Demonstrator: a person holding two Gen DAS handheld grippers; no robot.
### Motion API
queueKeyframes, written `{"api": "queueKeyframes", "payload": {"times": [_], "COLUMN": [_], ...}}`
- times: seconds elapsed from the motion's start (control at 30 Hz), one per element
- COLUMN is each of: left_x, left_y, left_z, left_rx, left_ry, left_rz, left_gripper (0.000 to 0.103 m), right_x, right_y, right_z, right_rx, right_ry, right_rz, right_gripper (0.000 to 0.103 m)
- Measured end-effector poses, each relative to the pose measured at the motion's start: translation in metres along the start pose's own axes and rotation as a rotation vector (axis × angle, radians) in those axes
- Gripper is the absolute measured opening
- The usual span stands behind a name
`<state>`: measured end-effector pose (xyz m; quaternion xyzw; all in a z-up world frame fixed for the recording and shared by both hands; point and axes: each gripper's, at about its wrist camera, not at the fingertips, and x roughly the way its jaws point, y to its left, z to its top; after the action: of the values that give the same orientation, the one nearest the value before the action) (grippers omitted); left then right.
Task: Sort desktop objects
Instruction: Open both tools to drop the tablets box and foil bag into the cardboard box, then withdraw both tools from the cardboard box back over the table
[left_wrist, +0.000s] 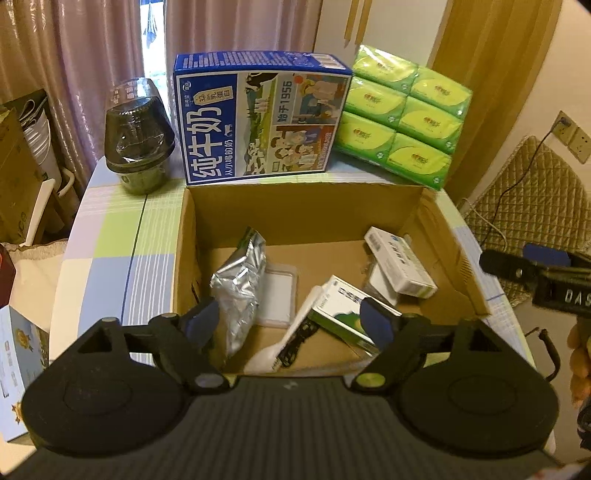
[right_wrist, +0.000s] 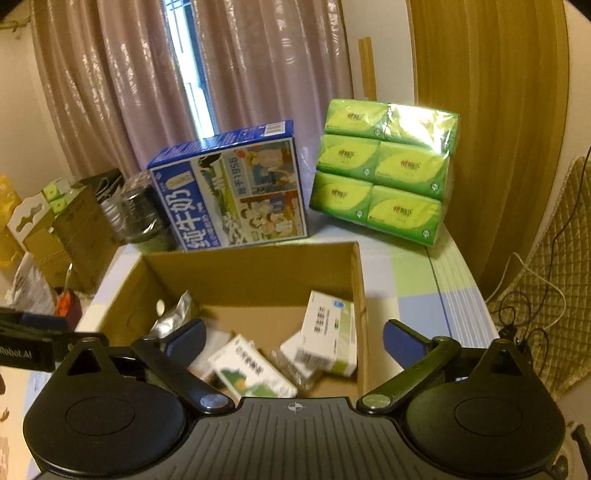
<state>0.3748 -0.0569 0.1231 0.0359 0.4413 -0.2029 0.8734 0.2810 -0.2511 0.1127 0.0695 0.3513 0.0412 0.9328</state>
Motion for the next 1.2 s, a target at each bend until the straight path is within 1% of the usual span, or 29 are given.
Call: {"api": "queueKeyframes", "payload": {"times": [0.07,0.17,0.27,0.47,0.63,0.8,0.93,1.1,1.2], "left_x": [-0.011,-0.028,-0.044,-0.074,-0.100,-0.121,-0.132,-0.143,-0.151], "left_y": [-0.005,-0.013,-0.018,-0.028,-0.033,-0.036,-0.034,-0.029,-0.029], "left_z": [-0.008,-0.022,-0.036,-0.065,-0.091,-0.120,-0.144,-0.172,-0.187], "left_rx": [0.005,0.007,0.001,0.006,-0.013,-0.028,-0.068,-0.117,-0.129], "left_ry": [-0.011,-0.029,-0.043,-0.057,-0.090,-0.129,-0.154,-0.179,-0.178], "left_rz": [-0.004,-0.014,-0.018,0.003,0.000,0.015,0.061,0.052,0.036], "left_gripper": [0.092,0.097,0.102,0.102,0.102,0.102,0.102,0.102,0.102], "right_x": [-0.011,-0.027,-0.043,-0.076,-0.098,-0.118,-0.131,-0.141,-0.148], "right_y": [0.004,0.010,0.013,0.024,0.030,0.034,0.035,0.033,0.033], "right_z": [-0.008,-0.022,-0.035,-0.057,-0.075,-0.097,-0.115,-0.133,-0.143], "right_rx": [-0.028,-0.066,-0.065,-0.092,-0.108,-0.114,-0.122,-0.108,-0.098], "right_ry": [0.013,0.023,0.035,0.033,0.039,0.037,0.032,0.037,0.035], "right_rz": [-0.004,-0.009,-0.006,-0.005,0.007,0.011,0.001,-0.005,0.003], "right_gripper": [0.101,0.101,0.101,0.101,0.101,0.101,0.101,0.101,0.101]}}
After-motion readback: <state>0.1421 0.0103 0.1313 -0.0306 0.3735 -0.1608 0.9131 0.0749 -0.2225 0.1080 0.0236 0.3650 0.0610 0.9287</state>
